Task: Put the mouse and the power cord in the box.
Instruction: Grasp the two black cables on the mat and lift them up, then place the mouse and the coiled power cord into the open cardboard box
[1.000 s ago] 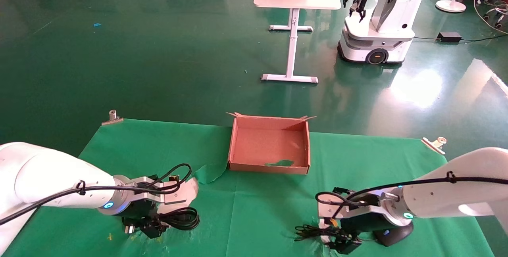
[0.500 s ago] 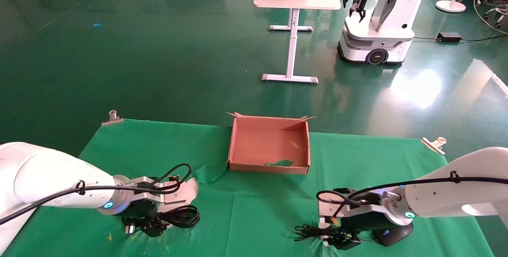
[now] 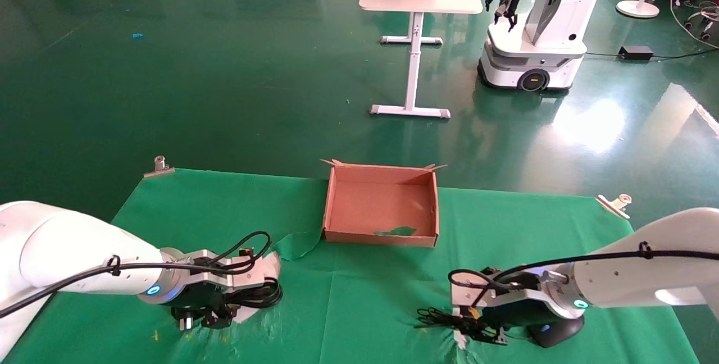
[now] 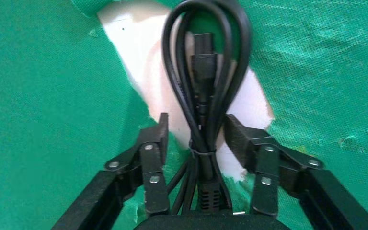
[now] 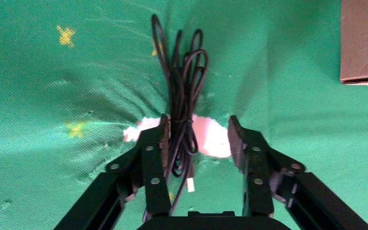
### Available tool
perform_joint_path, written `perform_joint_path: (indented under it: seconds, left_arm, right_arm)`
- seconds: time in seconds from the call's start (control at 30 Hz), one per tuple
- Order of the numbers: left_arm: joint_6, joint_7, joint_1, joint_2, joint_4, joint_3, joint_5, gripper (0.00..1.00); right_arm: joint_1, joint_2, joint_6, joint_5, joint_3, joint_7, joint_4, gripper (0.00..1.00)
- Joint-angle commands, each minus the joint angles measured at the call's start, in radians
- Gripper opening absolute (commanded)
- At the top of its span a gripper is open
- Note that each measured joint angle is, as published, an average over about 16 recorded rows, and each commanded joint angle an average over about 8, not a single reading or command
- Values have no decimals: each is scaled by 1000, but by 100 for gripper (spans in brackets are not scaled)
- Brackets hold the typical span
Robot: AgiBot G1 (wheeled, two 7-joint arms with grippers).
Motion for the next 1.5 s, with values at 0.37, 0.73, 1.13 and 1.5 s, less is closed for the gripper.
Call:
perform_joint_path:
  seconds: [0.37, 0.73, 1.13, 1.5]
  left_arm:
    - [-1, 0, 0, 0, 0, 0, 1, 0]
    - [0, 0, 0, 0, 0, 0, 1, 0]
    - [0, 5, -45, -18, -86, -27, -27, 0]
    - [-25, -13, -128, 49, -115, -105, -158, 0]
  right_arm:
    - [-1, 1, -1, 0, 1, 1, 2, 0]
    - [-1, 2, -1, 1, 1, 1, 3, 0]
    - [28, 9, 5, 8, 14, 12, 16, 0]
    - [133, 72, 70, -53, 39, 93, 78, 0]
